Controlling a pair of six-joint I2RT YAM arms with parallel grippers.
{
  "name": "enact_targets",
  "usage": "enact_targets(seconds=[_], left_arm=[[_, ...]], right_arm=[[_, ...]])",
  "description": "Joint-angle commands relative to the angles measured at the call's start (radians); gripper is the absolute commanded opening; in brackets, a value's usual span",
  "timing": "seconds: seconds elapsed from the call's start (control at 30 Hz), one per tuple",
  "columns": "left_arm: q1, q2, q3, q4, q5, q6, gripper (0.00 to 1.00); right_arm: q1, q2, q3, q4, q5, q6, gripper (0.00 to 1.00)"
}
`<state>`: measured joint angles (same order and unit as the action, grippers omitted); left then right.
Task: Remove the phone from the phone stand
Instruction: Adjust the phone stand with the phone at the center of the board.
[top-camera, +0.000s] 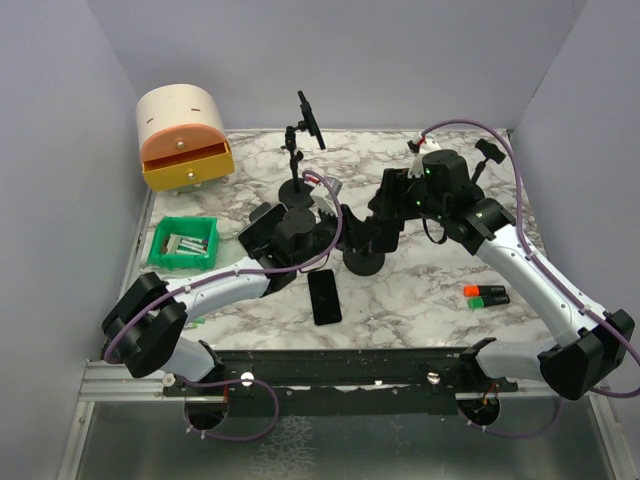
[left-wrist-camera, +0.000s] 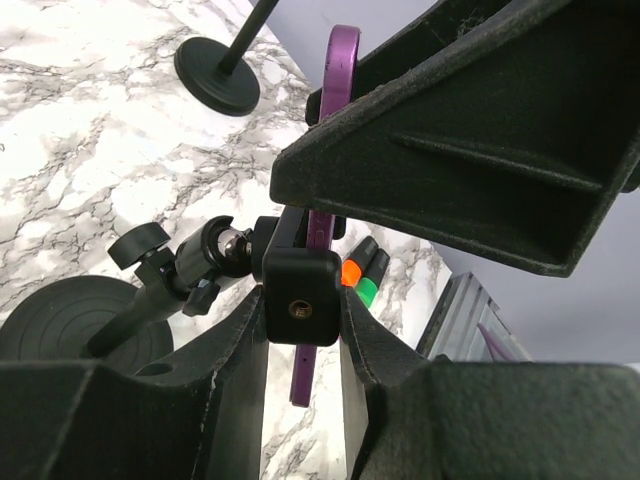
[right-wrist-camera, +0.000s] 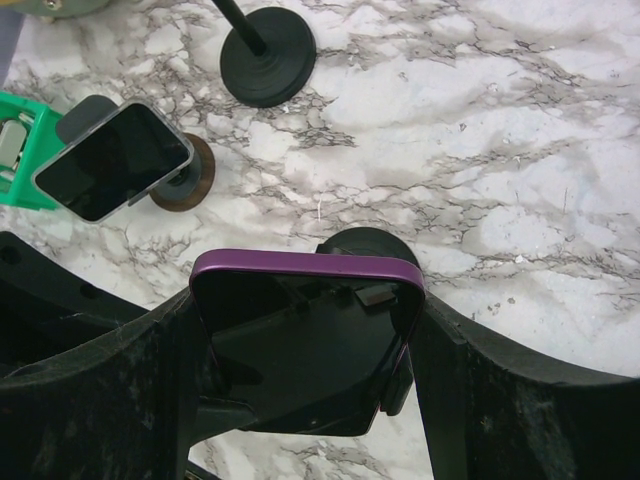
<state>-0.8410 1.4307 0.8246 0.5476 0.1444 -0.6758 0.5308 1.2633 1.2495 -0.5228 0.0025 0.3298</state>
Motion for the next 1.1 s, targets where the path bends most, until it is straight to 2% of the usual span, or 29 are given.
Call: enact_targets(seconds=[0.0,0.27,0.53,1.0,1.07], left_arm=[[0.011,-0.061,-0.009,0.035,0.002,-0.021,0.00],[0.051,-0.107,-0.081,0.051,-0.009,-0.059,0.00],[0.095,-0.125,-0.147,0.121,0.023,-0.114,0.00],[0.119,-0.068,-0.163,0.211,0.091,-0.188,0.00],[0.119,-0.059,-0.151,0.212,0.104,-0.189,0.05]], right_arm=[[0.004,-0.005,-0.004,-0.003,0.046,0.002,0.00],[0.003,-0.005,-0.015,-0.018,0.146,0.005,0.00],[0.003,0.000,-0.027,-0.020,0.181,0.012,0.00],[0.003,-0.014,-0.039,-0.005,0.133,0.019,0.00],[0.004,-0.009,-0.030,-0.009,0.118,0.022,0.00]])
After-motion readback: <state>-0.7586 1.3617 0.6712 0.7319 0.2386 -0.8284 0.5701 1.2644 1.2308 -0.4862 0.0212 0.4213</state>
